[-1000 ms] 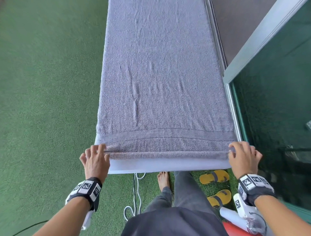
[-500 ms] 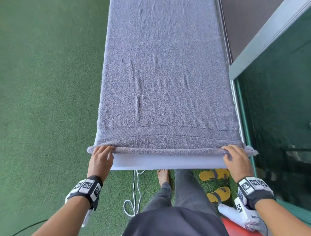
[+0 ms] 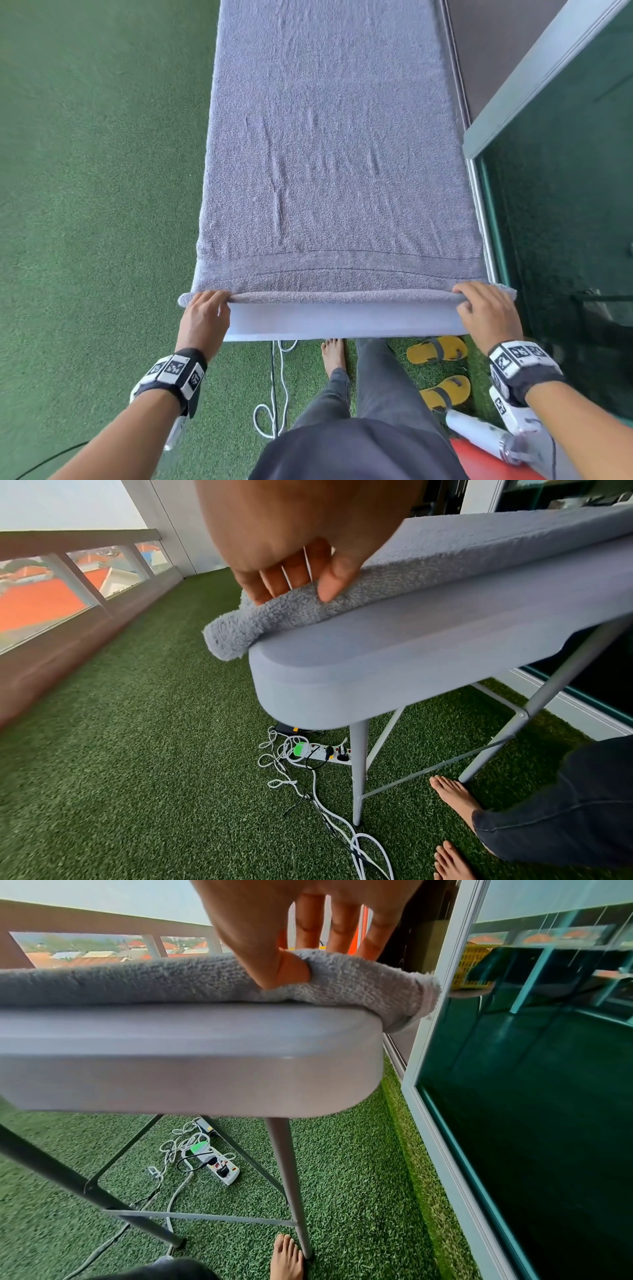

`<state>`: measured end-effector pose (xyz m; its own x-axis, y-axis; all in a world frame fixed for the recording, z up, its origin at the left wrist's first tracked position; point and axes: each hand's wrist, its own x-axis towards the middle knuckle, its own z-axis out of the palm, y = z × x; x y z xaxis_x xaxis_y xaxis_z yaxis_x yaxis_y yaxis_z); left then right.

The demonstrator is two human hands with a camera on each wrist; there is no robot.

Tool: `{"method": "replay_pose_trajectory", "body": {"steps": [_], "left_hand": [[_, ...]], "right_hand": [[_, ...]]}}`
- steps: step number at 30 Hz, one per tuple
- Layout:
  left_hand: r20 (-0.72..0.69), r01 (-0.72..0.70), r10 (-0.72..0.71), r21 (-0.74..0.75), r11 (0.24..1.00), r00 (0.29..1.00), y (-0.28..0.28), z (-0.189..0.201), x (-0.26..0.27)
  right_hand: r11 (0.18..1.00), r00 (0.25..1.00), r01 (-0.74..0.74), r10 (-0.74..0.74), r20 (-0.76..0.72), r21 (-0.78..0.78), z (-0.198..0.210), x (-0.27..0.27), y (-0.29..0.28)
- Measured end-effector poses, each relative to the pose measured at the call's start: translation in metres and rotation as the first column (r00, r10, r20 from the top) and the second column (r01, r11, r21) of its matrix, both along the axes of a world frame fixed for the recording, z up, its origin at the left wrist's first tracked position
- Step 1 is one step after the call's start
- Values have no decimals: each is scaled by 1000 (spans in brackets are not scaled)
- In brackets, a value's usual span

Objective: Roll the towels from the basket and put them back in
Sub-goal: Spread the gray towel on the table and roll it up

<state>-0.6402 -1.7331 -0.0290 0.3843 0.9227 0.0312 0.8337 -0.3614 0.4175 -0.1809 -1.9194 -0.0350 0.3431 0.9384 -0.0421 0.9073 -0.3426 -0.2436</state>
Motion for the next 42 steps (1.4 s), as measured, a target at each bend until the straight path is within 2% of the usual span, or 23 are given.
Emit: {"method": "replay_pose_trajectory", "body": {"steps": [5, 8, 11, 14, 16, 21, 25, 30, 33, 35, 37, 40, 42], "left_hand": [[-214, -9, -22, -144, 990, 976, -1, -6, -8], [-267, -41, 13, -101, 994, 964, 3, -4, -4], [-218, -99, 91, -26, 995, 972, -2, -3, 5], [-128, 1, -7, -50, 999, 992, -19, -10, 10], [-142, 40, -47, -58, 998, 989, -27, -15, 8], [-92, -24, 19, -55, 998, 996, -15, -17, 9], [-110, 1, -7, -61, 998, 994, -4, -4, 13], [-202, -1, -32, -161, 987, 979, 7, -5, 11], [-262, -63, 42, -71, 995, 964, 13, -2, 12], [-209, -56, 53, -7, 998, 976, 9, 2, 18], [-119, 1, -7, -45, 999, 993, 2, -2, 21], [-104, 50, -60, -93, 994, 993, -7, -10, 17], [-97, 50, -57, -82, 995, 994, -7, -12, 14]], "right_hand": [[997, 1000, 25, -25, 3, -68, -3, 1, -8], [989, 994, 112, -112, 10, -97, 0, 0, -6], [986, 986, 162, -160, 49, -40, 8, -6, -4], [999, 998, 30, -32, -46, -38, 3, -16, -7], [996, 998, -15, 9, -67, -89, -3, -19, -9], [993, 987, 88, -98, -126, -81, -7, -14, -4], [996, 989, 90, -88, -119, 11, -5, -10, 1], [993, 996, 88, -87, 25, -73, 1, -8, 10], [988, 990, 135, -131, 52, -80, 2, -6, 14], [995, 996, 88, -88, 15, -38, 2, -10, 16], [999, 997, 19, -23, -73, -51, 2, -17, 14], [993, 999, -3, -1, -36, -117, -1, -19, 7], [996, 999, 40, -43, -32, -84, -3, -15, 5]]}}
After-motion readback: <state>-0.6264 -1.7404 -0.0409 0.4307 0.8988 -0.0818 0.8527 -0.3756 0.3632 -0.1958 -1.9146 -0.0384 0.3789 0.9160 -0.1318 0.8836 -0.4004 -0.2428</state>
